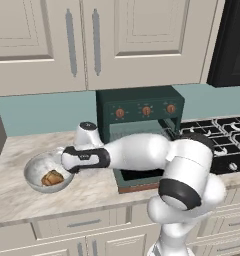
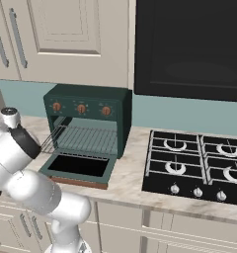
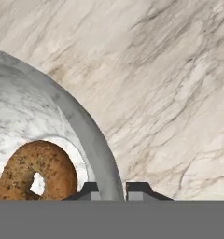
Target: Pick up the heated bread from the toaster oven and place it in the bowl. Then move the bread bowl to the dining counter.
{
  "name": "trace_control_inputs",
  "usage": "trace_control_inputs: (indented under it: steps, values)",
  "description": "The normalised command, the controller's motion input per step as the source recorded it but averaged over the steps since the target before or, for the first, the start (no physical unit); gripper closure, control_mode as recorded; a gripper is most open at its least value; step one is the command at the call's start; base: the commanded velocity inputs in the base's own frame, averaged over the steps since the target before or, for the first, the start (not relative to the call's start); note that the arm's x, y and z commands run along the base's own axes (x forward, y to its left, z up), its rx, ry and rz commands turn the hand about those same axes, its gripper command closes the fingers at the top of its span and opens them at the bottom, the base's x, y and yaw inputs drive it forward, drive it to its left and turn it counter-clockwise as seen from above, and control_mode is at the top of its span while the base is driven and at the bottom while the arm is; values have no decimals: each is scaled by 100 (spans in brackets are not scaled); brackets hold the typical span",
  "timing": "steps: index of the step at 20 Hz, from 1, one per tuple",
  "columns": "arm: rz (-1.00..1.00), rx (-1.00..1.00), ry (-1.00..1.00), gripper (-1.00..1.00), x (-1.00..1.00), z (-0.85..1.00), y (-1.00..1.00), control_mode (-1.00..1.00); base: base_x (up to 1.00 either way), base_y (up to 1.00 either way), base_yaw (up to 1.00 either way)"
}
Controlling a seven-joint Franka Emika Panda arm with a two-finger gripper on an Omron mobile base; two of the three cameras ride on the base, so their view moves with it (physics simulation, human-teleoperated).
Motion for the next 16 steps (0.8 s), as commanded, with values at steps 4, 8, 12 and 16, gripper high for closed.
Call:
trace_control_inputs:
  steps: [4, 8, 12, 16]
  values:
    - [-21, 0, -22, 100, -98, 69, -54, -100, 0, 0, 0]
    - [-24, 1, -19, 100, -100, 81, -85, -100, 0, 0, 0]
    - [-20, 6, -14, 100, -97, 86, -99, -100, 0, 0, 0]
    - [-15, 14, -5, 100, -83, 89, -100, -100, 0, 0, 0]
